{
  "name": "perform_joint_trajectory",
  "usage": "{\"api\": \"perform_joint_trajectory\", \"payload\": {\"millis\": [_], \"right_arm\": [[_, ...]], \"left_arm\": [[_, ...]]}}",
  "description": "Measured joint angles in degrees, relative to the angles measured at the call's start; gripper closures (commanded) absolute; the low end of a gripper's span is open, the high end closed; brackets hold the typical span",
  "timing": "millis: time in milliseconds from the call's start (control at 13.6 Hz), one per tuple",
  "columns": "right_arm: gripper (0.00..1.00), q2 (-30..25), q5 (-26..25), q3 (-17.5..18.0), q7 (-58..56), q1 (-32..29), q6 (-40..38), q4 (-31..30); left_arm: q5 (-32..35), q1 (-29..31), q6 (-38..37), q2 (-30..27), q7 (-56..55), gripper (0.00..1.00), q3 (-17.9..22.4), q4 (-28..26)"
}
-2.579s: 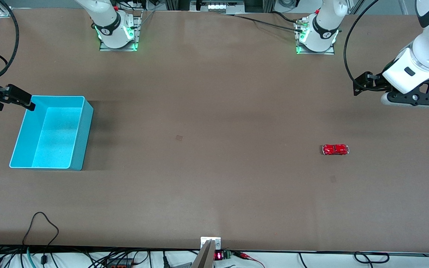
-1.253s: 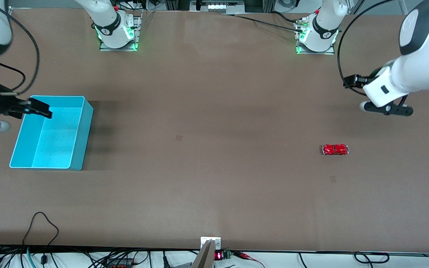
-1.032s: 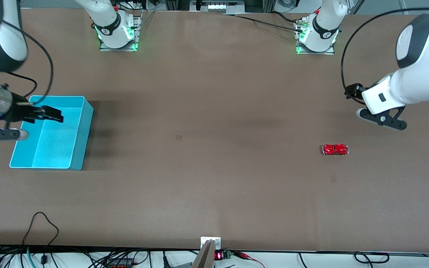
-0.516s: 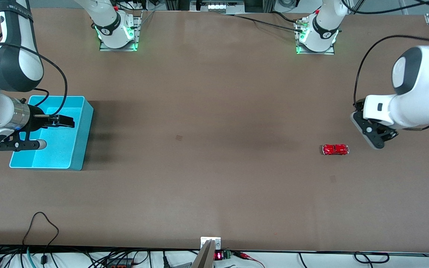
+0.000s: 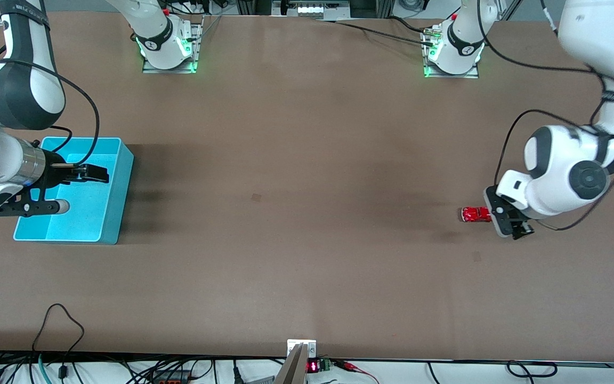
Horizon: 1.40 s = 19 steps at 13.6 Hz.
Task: Wind red beetle toy and store in blue box
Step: 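Reach the left gripper to the red car while the right gripper hovers, then grasp the red toy car with the left gripper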
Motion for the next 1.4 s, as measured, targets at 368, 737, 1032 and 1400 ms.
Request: {"api": "perform_joint_trajectory", "payload": {"millis": [368,737,1032,1400], "right_arm": [[0.0,-0.27,0.0,0.0,-0.05,0.11,0.0,0.32],[0.0,-0.71,0.02,0.01,-0.07,0.33,-0.18,1.09],[0.0,-0.71,0.06,0.12,-0.07,0.68,-0.24,1.09],[0.0,-0.71,0.05,0.18,-0.07,0.93,-0.26,1.09]], "left_arm": [[0.01,-0.02,2.05,2.42,3.62,0.0,-0.05,-1.5],[0.02,-0.04,2.05,2.5,6.7,0.23,-0.13,-1.68],[0.02,-0.04,3.37,3.75,7.62,0.75,-0.16,-1.83],[0.02,0.02,3.69,3.82,8.48,0.82,-0.16,-1.82]]}}
